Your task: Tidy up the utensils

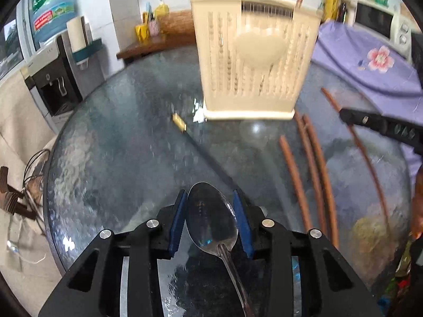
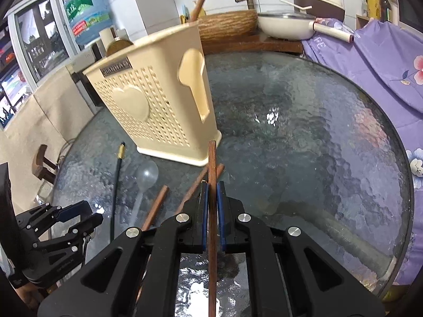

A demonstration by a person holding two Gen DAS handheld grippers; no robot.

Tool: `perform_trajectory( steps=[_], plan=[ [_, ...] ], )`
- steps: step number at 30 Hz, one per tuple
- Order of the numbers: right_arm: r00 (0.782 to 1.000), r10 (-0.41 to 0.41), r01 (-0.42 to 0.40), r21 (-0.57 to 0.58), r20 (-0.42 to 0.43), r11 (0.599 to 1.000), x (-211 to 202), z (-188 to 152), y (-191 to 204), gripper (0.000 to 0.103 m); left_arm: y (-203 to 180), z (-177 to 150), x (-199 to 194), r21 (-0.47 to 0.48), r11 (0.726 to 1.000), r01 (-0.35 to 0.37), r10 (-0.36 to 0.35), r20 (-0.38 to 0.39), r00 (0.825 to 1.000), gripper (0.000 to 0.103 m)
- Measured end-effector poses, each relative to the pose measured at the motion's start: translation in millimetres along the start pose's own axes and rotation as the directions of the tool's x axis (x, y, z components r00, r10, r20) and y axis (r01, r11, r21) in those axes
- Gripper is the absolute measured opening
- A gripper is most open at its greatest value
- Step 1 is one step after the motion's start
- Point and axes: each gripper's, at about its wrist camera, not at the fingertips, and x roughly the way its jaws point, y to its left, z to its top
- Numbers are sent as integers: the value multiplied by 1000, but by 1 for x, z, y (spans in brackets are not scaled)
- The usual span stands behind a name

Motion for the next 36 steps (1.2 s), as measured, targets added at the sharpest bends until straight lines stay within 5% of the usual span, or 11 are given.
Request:
perform_trajectory(
  steps=[7, 15, 36],
  plan=[
    [993, 57, -56, -9, 100, 998, -38, 11, 6, 7, 10, 19, -43, -19, 998, 53, -49, 162, 986, 35],
    [974, 94, -80, -76, 208, 994, -88, 19, 21, 7, 14, 25, -71, -10, 993, 115, -108, 259, 960, 35],
    [955, 138, -104, -137, 264, 985, -125, 24, 42, 7, 23, 35, -101, 1, 983, 184, -175, 319, 932, 33]
  ],
)
